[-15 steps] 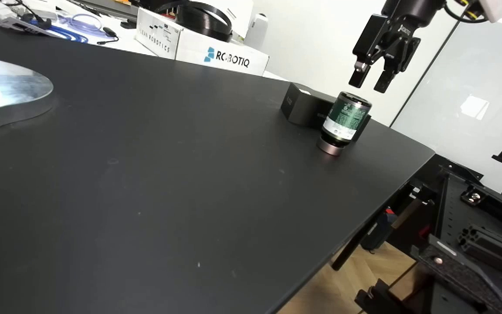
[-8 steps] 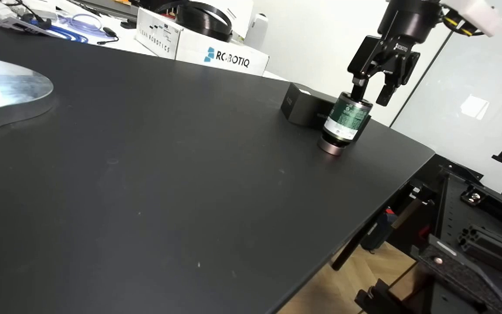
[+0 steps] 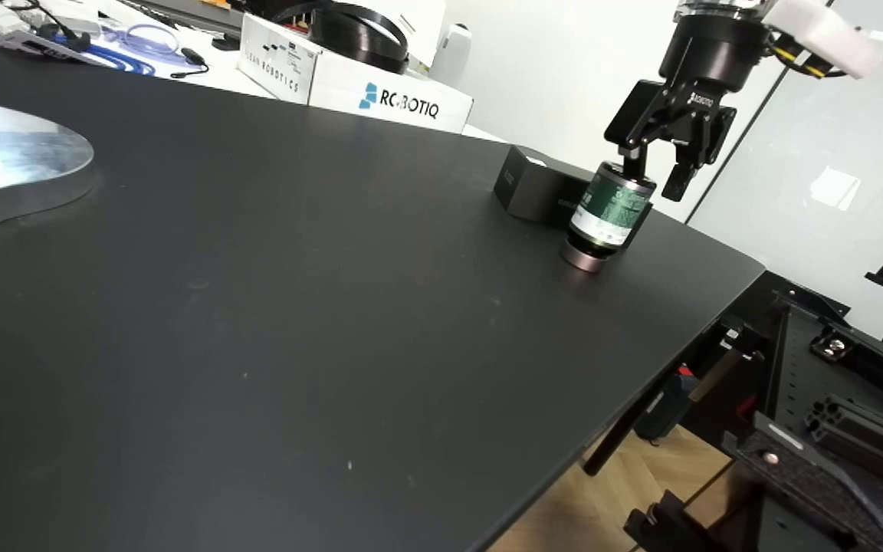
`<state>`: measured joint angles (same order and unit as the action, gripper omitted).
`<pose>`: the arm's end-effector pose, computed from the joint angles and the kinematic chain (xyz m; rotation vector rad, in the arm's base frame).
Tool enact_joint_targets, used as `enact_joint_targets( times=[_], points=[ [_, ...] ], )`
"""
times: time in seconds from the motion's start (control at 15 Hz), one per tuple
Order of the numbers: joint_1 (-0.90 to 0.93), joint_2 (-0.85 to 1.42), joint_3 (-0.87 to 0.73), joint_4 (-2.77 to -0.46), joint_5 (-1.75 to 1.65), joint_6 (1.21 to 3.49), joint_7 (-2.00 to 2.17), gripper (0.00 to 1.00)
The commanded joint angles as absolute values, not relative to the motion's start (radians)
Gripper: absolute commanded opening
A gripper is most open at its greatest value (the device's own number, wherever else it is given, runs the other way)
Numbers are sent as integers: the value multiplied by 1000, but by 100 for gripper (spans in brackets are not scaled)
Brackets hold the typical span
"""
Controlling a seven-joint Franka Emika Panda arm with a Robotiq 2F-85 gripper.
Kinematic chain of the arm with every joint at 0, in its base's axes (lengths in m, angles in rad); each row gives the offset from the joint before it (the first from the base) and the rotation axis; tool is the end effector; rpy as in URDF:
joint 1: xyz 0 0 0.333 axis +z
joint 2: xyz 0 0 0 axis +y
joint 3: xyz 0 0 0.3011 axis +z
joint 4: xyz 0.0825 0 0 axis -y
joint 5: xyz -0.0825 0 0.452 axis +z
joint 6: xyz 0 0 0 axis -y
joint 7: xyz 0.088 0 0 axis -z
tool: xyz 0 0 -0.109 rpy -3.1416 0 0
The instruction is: Move the bottle backwards
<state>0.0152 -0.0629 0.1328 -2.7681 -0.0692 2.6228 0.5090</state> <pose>0.4034 0.0600 0.1478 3.0406 -0.4597 -0.1012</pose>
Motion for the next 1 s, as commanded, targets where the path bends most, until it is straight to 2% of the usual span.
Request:
enact_joint_targets(
  times=[0.0, 0.93],
  points=[
    [40, -42, 123, -2743, -7, 2606, 502, 100],
    [38, -39, 90, -2722, 38, 2609, 416, 100]
  ],
)
